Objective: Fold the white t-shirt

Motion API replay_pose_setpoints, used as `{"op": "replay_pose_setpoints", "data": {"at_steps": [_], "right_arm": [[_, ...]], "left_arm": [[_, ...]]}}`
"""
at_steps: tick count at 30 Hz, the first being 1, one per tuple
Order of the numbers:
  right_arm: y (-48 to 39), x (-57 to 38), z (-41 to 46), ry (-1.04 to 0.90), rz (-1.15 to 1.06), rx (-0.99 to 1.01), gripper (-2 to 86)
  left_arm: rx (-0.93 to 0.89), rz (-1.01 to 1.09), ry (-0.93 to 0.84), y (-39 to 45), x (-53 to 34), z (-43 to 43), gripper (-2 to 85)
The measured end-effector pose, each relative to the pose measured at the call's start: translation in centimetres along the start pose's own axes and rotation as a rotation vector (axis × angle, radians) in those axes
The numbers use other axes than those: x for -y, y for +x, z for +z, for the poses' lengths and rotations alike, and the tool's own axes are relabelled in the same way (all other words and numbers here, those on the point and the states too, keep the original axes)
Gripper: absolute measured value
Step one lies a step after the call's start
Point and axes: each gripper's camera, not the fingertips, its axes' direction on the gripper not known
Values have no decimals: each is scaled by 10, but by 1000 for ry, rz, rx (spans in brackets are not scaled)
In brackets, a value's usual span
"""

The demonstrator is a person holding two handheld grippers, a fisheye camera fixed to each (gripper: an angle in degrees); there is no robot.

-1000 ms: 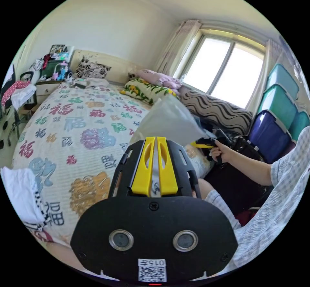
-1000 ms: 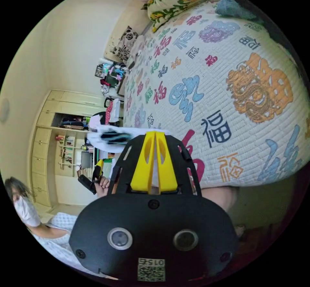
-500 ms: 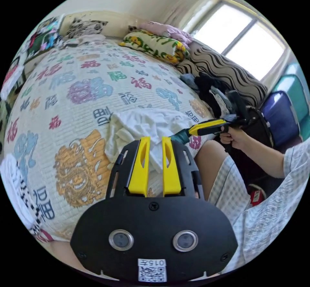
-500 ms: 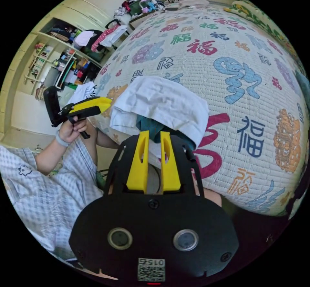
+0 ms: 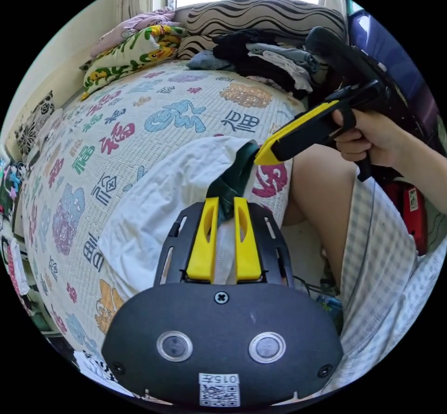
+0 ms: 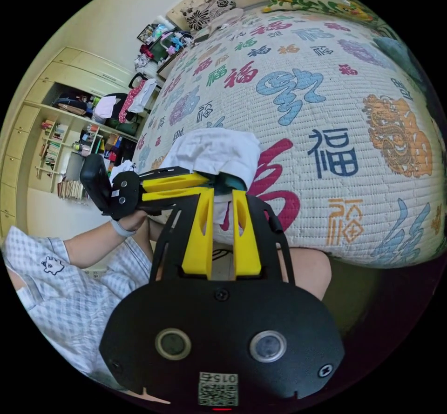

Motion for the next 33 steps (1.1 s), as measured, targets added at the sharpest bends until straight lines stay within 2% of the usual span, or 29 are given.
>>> {"op": "replay_pose_setpoints", "data": {"at_steps": [5, 9, 13, 17, 22, 25, 27, 29, 33], "right_arm": [[-33, -9, -12, 42, -60, 21, 79], [-73, -13, -29, 135, -111, 75, 89], [-154, -21, -62, 245, -239, 153, 107], [-239, -64, -102, 414, -373, 57, 104], [-297, -91, -137, 430, -512, 184, 97], [-337, -109, -161, 512, -600, 123, 98], [-358, -114, -168, 537, -642, 26, 98], [-367, -116, -172, 607, -585, -134, 98], [-368, -109, -181, 648, -606, -172, 60]], "left_arm": [[-188, -127, 185, -24, -1, -68, -1], [-175, -123, 334, -30, -3, -155, -3], [-75, -44, 454, -11, 3, -265, -4], [74, 67, 591, 24, 7, -368, -6], [182, 106, 688, 46, 5, -465, -6], [254, 118, 726, 59, 0, -516, -6], [284, 123, 743, 65, -2, -544, -6], [303, 125, 769, 71, -8, -577, -6], [269, 127, 791, 74, -21, -616, -6]]}}
